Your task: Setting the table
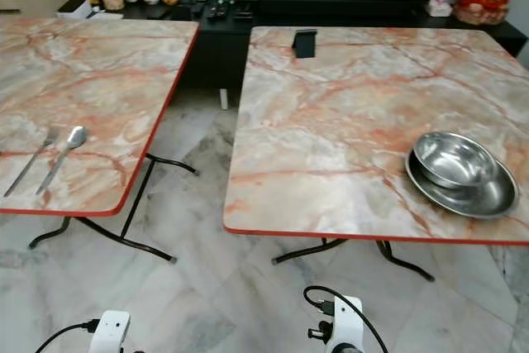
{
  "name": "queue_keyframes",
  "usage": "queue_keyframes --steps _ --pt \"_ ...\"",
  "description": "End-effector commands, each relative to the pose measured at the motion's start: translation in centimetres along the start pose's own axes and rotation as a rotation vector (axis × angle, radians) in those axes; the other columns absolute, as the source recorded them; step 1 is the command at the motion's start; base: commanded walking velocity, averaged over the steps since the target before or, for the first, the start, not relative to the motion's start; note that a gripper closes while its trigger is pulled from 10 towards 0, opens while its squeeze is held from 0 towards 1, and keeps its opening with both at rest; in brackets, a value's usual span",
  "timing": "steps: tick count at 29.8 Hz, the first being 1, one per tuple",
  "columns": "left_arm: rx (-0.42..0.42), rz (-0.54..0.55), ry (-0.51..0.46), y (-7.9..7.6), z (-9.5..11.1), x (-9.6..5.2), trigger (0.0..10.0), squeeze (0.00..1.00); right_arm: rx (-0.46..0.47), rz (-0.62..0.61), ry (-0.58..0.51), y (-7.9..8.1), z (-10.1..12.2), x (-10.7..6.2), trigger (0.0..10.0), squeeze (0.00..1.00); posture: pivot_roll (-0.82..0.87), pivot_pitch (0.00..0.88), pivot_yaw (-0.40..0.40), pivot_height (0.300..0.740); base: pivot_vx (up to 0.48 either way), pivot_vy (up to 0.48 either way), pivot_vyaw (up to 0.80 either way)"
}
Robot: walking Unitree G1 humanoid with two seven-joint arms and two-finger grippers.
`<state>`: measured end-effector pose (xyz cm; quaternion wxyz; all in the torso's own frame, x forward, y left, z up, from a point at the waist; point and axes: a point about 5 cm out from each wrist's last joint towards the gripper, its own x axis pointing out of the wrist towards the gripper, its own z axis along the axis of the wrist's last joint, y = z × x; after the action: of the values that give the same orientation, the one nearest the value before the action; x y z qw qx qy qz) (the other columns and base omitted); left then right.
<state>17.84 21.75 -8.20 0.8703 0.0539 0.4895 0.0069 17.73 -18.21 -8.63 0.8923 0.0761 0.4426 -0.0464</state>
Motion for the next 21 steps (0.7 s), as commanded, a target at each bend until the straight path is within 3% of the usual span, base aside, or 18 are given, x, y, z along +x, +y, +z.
queue_keyframes --steps 1,21 --pt "0.013 -0.004 0.023 0.00 -0.41 -0.03 10.0 0.00 0.010 -0.009 0.006 -0.15 -0.10 -0.03 10.0 0.00 -0.01 0.000 -0.004 0.740 0.000 0.000 0.00" --pt "-0.006 0.004 0.013 0.17 -0.26 -0.04 10.0 0.00 0.011 -0.009 0.011 0.11 -0.42 -0.06 10.0 0.00 0.00 0.000 0.003 0.740 0.000 0.379 0.00"
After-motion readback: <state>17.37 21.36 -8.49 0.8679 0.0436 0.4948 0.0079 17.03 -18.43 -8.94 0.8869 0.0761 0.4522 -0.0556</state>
